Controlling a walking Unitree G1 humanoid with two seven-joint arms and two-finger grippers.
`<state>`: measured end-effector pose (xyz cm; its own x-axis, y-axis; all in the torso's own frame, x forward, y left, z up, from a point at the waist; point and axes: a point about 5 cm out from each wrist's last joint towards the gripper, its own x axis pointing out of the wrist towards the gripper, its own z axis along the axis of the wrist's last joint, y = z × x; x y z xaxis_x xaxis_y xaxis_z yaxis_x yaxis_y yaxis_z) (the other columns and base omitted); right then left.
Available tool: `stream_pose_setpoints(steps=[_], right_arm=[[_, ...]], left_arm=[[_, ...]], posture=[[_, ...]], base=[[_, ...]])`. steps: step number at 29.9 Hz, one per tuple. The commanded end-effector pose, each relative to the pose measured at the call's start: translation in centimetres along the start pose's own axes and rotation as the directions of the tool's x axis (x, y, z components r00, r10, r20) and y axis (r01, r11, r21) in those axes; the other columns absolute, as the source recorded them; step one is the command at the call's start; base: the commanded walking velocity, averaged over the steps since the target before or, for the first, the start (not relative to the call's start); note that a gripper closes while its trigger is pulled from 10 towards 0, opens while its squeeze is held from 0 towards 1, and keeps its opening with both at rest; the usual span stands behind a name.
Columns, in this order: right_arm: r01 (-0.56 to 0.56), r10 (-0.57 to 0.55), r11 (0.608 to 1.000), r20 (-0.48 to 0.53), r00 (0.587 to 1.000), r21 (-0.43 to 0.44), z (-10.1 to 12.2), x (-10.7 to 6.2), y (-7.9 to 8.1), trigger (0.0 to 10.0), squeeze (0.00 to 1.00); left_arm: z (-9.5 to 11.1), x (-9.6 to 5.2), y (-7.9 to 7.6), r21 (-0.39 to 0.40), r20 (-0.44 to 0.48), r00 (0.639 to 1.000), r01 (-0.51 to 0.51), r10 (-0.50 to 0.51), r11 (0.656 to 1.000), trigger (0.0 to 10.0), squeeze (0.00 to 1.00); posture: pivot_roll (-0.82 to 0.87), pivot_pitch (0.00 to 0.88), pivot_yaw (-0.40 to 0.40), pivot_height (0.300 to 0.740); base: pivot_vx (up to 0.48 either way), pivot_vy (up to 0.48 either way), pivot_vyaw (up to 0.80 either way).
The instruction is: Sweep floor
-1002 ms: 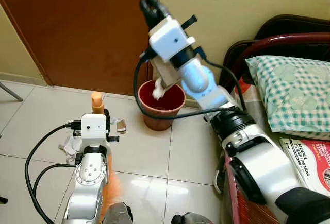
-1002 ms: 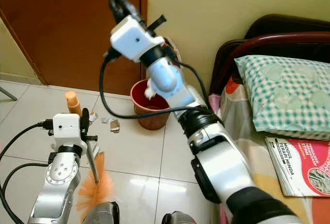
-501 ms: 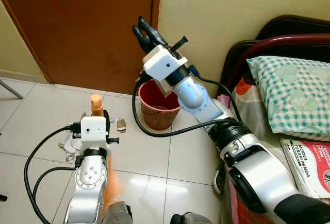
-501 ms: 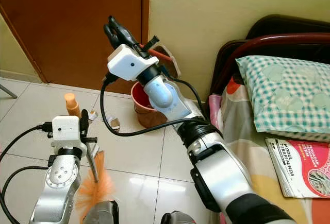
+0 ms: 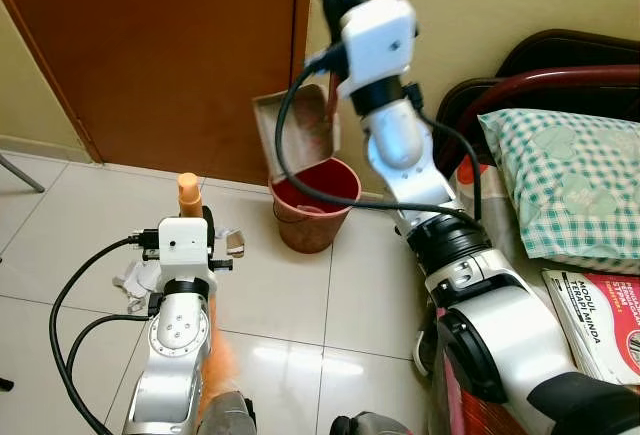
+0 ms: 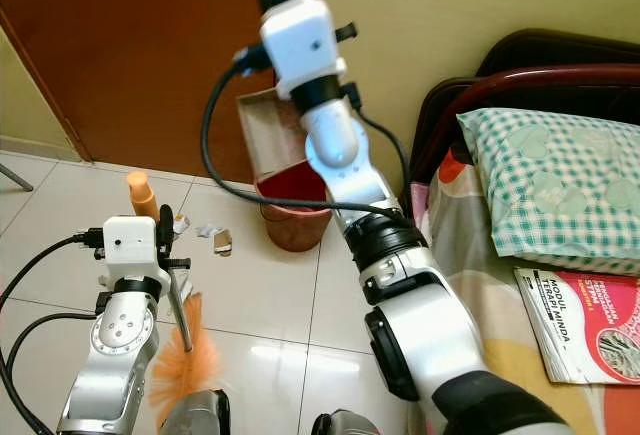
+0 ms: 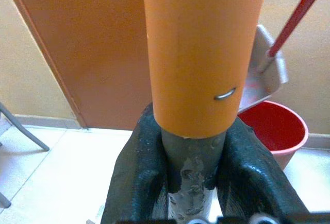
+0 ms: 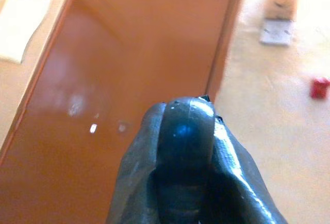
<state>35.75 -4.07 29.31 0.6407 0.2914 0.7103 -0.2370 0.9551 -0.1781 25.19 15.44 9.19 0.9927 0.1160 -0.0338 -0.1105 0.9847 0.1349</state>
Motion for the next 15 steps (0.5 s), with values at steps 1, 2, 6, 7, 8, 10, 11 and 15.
stream_pose_setpoints(steps=[1, 2, 6, 7, 8, 10, 11, 15], right_arm=[[0.047, -0.052, 0.995, 0.054, 0.997, 0.082, 2.0, 1.3, -1.1, 10.0, 0.00], [0.074, -0.078, 0.988, 0.028, 0.997, 0.133, 2.0, 1.3, -1.5, 10.0, 0.00], [0.131, -0.120, 0.966, -0.064, 0.991, 0.221, 1.2, 0.7, -2.3, 10.0, 0.00], [0.155, -0.135, 0.959, -0.098, 0.986, 0.238, 0.7, 0.2, -2.7, 10.0, 0.00], [0.179, -0.148, 0.950, -0.139, 0.979, 0.255, 0.1, -0.5, -3.1, 10.0, 0.00], [0.202, -0.160, 0.943, -0.175, 0.972, 0.263, -0.5, -1.2, -3.4, 10.0, 0.00], [0.229, -0.172, 0.934, -0.216, 0.961, 0.273, -1.2, -2.1, -3.7, 10.0, 0.00], [0.295, -0.190, 0.923, -0.375, 0.907, 0.246, -3.4, -6.9, -5.0, 10.0, 0.00]], left_arm=[[0.3, 0.0, -0.6, 0.002, 0.010, 0.999, 0.037, -0.037, 0.999, 10.0, 0.00], [0.6, 0.1, -0.7, 0.006, 0.016, 0.999, 0.047, -0.047, 0.999, 10.0, 0.00], [1.5, 0.5, -0.8, 0.012, 0.044, 0.998, 0.050, -0.050, 0.999, 10.0, 0.00], [1.6, 0.6, -0.7, 0.012, 0.049, 0.998, 0.046, -0.047, 0.999, 10.0, 0.00], [1.6, 0.6, -0.5, 0.012, 0.051, 0.998, 0.040, -0.040, 0.999, 10.0, 0.00], [1.5, 0.6, -0.3, 0.009, 0.047, 0.998, 0.031, -0.032, 0.999, 10.0, 0.00], [1.3, 0.5, -0.1, 0.006, 0.038, 0.999, 0.024, -0.024, 1.000, 10.0, 0.00], [0.2, -0.6, 0.3, 0.010, -0.004, 0.999, 0.031, -0.031, 0.999, 10.0, 0.00]], posture=[[0.14, 0.087, -0.090, 0.740], [0.14, 0.087, -0.090, 0.740], [0.13, 0.102, -0.095, 0.740], [0.13, 0.102, -0.095, 0.740], [0.13, 0.101, -0.095, 0.740], [0.12, 0.103, -0.094, 0.740], [0.12, 0.102, -0.093, 0.740], [0.11, 0.102, -0.109, 0.740]], base=[[0.000, 0.000, 0.00], [0.000, 0.000, 0.00], [0.000, 0.000, 0.00], [0.000, 0.000, 0.00], [0.000, 0.000, 0.00], [0.000, 0.000, 0.00], [0.000, 0.000, 0.00], [0.000, 0.000, 0.00]])
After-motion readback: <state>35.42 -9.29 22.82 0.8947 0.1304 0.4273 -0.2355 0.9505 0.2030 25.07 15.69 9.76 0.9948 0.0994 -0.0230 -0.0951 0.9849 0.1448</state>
